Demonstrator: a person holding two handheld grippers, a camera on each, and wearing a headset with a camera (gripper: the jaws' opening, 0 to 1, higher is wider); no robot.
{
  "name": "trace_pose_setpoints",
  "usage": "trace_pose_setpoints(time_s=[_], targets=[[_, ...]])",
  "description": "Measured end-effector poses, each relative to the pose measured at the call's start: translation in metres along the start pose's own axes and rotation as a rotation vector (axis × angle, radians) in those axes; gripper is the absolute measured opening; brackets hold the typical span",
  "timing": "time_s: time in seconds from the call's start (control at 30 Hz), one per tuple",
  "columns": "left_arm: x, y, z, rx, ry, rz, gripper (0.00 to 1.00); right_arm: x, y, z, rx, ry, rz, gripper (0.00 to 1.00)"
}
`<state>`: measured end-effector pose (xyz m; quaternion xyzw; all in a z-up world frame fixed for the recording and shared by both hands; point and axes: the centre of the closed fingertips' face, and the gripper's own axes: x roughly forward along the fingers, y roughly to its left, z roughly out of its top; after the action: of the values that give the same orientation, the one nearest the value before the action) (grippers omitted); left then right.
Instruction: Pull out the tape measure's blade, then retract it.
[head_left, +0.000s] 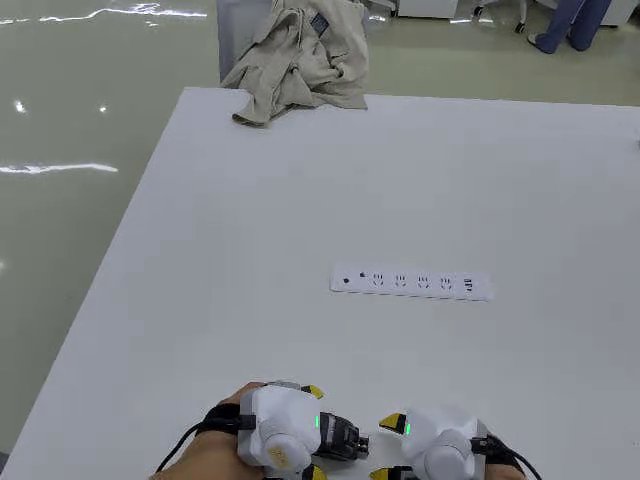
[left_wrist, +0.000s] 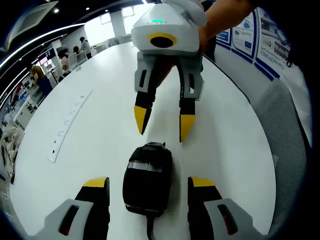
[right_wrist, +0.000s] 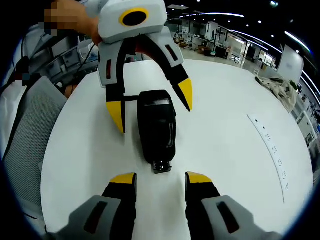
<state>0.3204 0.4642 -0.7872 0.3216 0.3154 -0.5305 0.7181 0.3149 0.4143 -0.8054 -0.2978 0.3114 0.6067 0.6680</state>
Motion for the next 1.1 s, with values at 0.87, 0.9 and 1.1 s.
trace_pose_setpoints(time_s=[0.87, 0.9, 1.1], targets=[[0.019, -0.002, -0.002, 0.07, 0.025, -0.056, 0.51, 0.019, -0.003, 0.005, -0.078, 0.023, 0.065, 0.3], [0.02, -0.003, -0.002, 0.072, 0.026, -0.056, 0.51, 0.019, -0.003, 0.005, -0.08, 0.024, 0.067, 0.3], [0.021, -0.005, -0.001, 0.09, 0.031, -0.064, 0.46, 0.021, 0.0, 0.003, -0.094, 0.032, 0.078, 0.26]])
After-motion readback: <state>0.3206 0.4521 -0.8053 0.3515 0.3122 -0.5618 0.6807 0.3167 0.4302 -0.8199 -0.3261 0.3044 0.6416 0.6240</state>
